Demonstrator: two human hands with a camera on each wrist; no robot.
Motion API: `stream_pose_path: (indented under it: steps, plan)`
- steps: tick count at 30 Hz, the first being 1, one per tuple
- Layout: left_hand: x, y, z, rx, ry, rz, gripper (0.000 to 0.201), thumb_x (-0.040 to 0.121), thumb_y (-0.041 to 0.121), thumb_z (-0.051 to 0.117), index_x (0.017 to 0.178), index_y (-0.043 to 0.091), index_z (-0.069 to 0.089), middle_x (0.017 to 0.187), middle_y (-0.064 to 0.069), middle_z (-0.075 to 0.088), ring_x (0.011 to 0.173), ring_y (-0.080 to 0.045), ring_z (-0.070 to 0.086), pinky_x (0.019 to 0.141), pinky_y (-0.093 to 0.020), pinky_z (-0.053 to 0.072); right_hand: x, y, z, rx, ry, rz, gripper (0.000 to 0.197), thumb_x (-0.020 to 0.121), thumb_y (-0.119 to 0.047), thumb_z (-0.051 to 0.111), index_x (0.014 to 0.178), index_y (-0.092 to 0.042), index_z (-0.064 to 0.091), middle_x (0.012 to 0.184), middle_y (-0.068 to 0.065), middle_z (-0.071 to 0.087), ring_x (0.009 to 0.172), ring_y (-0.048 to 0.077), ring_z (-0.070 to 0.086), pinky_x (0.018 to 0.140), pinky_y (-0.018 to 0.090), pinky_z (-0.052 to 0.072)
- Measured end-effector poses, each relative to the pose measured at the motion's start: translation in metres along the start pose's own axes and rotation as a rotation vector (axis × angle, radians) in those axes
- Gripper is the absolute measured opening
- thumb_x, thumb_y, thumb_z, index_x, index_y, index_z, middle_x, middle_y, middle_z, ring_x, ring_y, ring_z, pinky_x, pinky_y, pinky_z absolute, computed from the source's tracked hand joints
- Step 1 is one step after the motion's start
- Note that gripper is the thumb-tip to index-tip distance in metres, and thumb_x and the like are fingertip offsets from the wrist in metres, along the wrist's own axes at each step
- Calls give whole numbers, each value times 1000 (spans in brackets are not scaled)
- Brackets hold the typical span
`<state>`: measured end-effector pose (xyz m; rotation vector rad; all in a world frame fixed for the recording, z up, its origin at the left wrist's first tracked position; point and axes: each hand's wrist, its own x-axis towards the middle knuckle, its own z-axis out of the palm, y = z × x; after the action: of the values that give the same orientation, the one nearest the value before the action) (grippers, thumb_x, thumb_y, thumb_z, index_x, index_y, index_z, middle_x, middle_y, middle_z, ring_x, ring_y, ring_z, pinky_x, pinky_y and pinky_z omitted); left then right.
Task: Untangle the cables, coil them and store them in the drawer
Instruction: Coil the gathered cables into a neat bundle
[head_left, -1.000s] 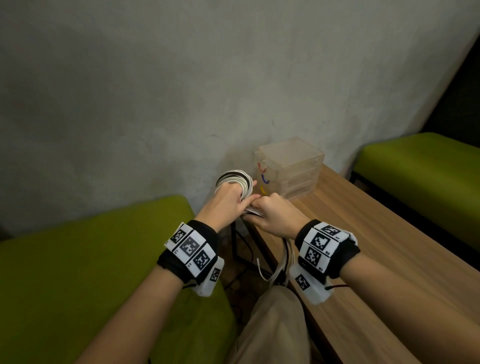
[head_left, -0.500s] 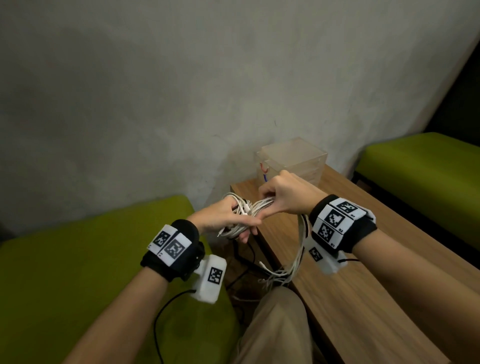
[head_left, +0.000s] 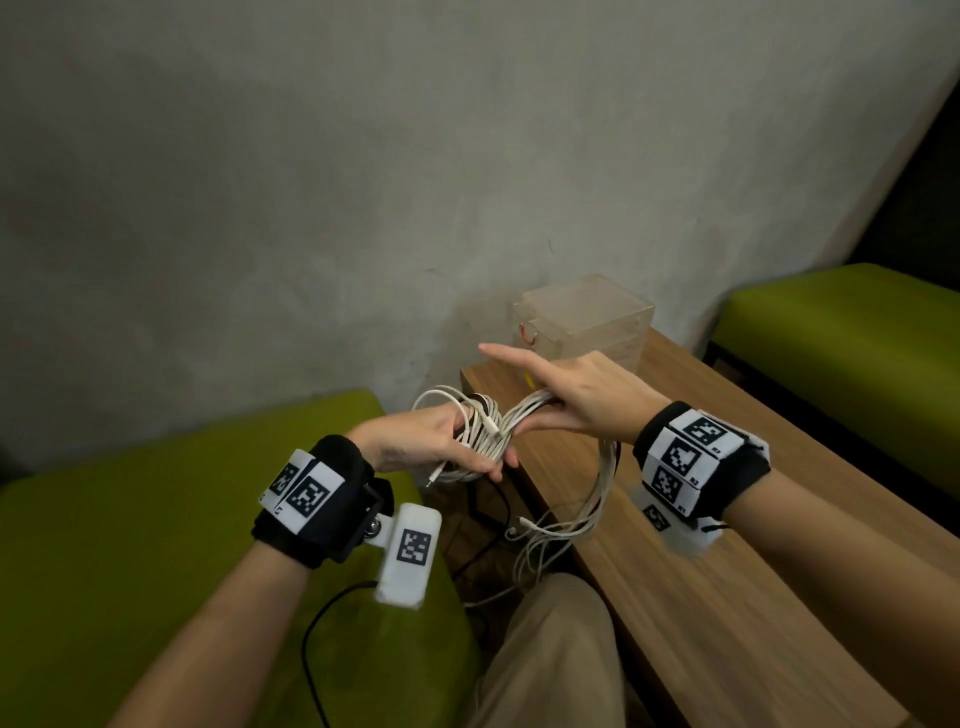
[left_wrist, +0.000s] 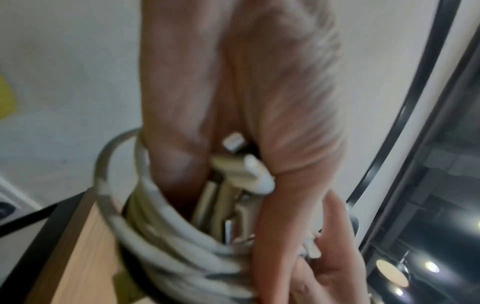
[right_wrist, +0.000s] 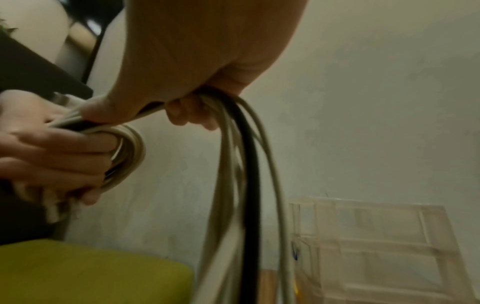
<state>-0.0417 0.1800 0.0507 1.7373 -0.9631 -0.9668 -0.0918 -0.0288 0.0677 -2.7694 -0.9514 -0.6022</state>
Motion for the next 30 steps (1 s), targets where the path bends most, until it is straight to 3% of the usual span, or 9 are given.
stream_pose_path:
  steps: [2,6,8,13,16,19,24,27,30]
  plan:
    - [2,1,-1,6,32,-3,16,85,1,59,97,11,61,93,-9,63,86,-11,62,84,-19,48,-3,-5,6,-77,-20,-57,61,92,-49,35,145,-25,16,80,-1,52,52,6,33,45,22,32]
    - [10,4,-1,-50,47,-27,29,84,-4,58,106,15,56,93,-9,65,84,-12,65,82,-20,51,-4,-5,15,-73,-17,-73,51,88,-35,37,139,-30,38,100,4,57,56,17,51,43,26,36]
    - [12,6,0,-24,77,-46,30,82,-5,59,106,13,55,89,-4,67,84,-12,64,83,-22,51,-6,-7,18,-18,7,-53,51,84,-38,44,135,-28,45,97,2,61,63,17,57,44,29,42]
    - [19,3,1,55,170,-50,39,82,-2,61,115,15,48,113,-13,59,104,-18,56,91,-30,44,-7,-17,25,141,165,91,48,85,-53,46,117,-22,63,94,-4,66,71,12,63,53,30,50]
    - [21,1,2,141,185,-54,34,85,2,59,116,9,48,103,-8,56,94,-13,52,82,-27,44,-2,-22,32,199,293,187,44,80,-56,55,101,-21,72,88,-6,68,72,11,65,55,35,53]
    - [24,-1,5,257,218,-64,33,84,7,61,113,-4,51,98,-15,56,93,-22,51,82,-40,42,1,-25,39,214,415,250,34,77,-51,63,88,-21,74,79,-6,69,70,9,66,56,34,53]
    - [28,2,9,167,267,1,30,82,0,58,108,14,51,104,1,53,100,-9,49,88,-28,41,4,-30,36,240,400,393,28,77,-40,68,100,-25,67,79,-11,70,76,6,66,67,34,54]
    - [29,3,7,201,319,-20,14,75,14,64,83,9,53,79,1,49,73,-5,48,67,-24,40,8,-30,34,322,375,508,34,76,-34,70,109,-26,64,79,-14,70,79,7,67,74,34,53]
    - [32,5,7,93,382,-16,27,77,-10,54,68,14,46,58,5,44,43,4,42,44,-9,31,13,-32,31,326,358,611,24,72,-33,67,96,-30,71,78,-11,73,81,11,68,74,34,53]
